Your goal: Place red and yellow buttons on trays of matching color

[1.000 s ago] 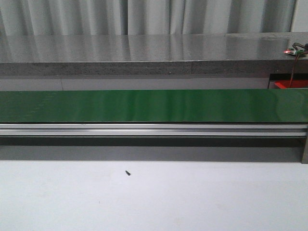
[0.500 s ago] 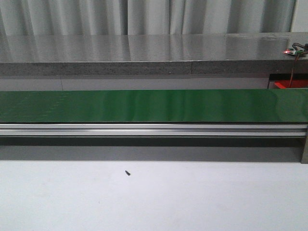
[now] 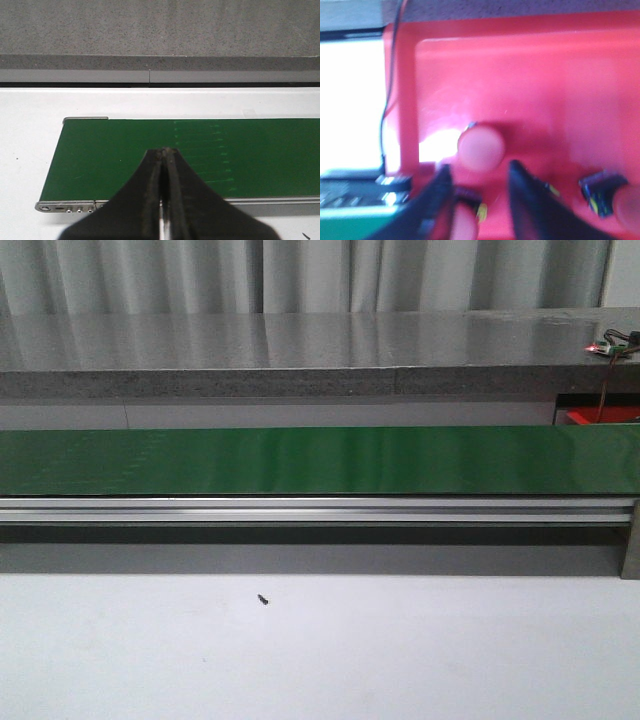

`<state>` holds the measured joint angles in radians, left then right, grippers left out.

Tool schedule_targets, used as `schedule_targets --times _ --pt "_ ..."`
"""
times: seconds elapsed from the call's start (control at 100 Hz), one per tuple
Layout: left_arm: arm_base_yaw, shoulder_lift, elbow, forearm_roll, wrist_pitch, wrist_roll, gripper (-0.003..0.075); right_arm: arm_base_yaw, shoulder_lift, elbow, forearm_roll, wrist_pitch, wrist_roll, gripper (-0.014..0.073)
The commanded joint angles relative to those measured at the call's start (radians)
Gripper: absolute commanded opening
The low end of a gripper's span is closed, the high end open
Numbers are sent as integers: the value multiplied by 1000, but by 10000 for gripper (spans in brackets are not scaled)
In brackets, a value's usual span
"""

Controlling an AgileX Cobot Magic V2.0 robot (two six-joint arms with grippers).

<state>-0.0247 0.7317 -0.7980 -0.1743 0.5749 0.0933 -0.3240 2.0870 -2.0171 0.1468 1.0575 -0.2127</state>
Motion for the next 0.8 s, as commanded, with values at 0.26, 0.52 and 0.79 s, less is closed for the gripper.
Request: schedule_targets --times 0.26,0.52,0.79 --pt "2 2 -26 -13 -68 0 -20 2 -269 97 73 -35 -4 -67" --pt "2 2 -26 -13 -65 0 -20 2 -512 392 77 -196 -4 -67" --pt "2 2 -26 -13 -17 0 -20 2 -778 639 77 -337 -24 -67"
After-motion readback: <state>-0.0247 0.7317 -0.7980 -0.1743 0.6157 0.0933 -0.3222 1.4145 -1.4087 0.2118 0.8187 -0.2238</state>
